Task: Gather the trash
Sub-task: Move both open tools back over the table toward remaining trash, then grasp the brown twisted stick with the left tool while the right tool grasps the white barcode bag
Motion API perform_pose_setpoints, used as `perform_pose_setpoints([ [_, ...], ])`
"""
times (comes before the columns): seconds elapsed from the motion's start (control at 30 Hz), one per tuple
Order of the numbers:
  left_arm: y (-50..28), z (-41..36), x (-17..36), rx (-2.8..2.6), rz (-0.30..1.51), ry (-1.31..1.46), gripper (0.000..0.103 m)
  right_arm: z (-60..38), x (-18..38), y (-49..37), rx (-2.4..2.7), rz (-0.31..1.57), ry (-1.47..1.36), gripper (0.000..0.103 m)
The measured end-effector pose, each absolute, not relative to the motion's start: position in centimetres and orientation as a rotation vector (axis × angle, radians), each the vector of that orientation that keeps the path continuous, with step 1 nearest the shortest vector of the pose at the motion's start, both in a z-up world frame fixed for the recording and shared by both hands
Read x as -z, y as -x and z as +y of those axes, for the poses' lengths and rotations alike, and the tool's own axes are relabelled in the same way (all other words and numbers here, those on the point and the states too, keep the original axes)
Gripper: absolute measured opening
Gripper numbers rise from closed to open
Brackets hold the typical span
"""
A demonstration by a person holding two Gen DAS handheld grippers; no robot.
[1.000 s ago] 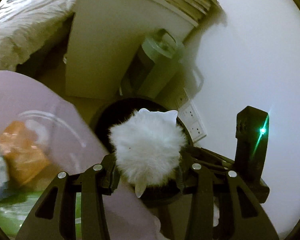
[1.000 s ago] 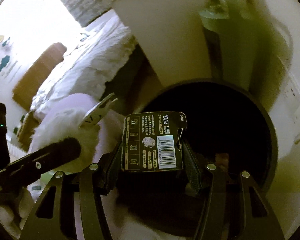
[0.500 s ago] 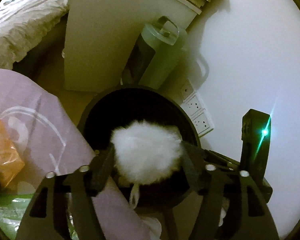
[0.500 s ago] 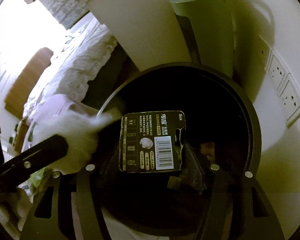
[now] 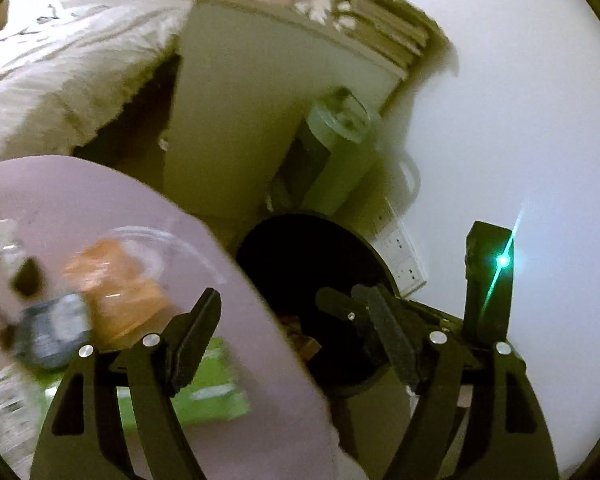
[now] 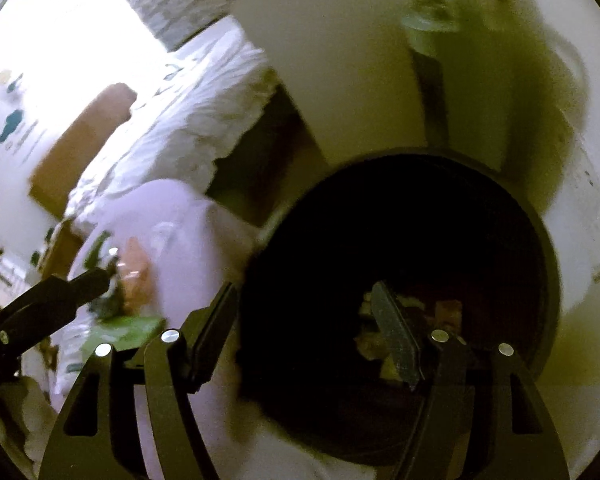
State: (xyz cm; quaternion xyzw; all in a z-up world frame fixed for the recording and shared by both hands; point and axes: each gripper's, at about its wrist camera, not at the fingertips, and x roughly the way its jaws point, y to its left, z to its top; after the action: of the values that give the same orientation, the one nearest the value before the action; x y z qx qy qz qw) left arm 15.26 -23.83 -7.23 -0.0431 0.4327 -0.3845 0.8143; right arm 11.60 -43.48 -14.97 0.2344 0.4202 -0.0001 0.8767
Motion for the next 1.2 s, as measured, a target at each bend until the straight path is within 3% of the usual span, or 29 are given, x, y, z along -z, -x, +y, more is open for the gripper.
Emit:
perform_pose_setpoints([
  [0.37, -13.6, -6.2, 6.4, 0.454, 0.83, 0.208, 0.076, -30.0, 10.8, -15.3, -0.296, 0.888, -0.277, 0.07],
  [0.67, -13.0, 7.5, 9.8, 0.158, 0.86, 0.297, 0.076, -19.4, 11.3, -14.3, -0.507, 0.96, -0.072, 0.07],
  [0.77, -13.2, 9.0, 10.7, 0.132, 0.869, 0.283, 0.075, -17.3, 11.7, -13.7, -0.532, 0.963, -0.022, 0.07],
  [0.8, -13.3, 9.3, 11.0, 0.134, 0.873, 0.277, 0.075, -16.6, 11.7, -13.6, -0.536, 0.96, -0.003, 0.08],
  [0.83, -13.4, 9.1, 11.1, 0.134, 0.876, 0.271, 0.075, -16.1, 11.7, -13.5, -0.536, 0.953, 0.012, 0.083],
  [1.2, -11.9, 9.4, 11.3, 0.107, 0.855, 0.215, 0.075, -14.6, 13.3, -16.1, -0.508, 1.018, -0.057, 0.083],
])
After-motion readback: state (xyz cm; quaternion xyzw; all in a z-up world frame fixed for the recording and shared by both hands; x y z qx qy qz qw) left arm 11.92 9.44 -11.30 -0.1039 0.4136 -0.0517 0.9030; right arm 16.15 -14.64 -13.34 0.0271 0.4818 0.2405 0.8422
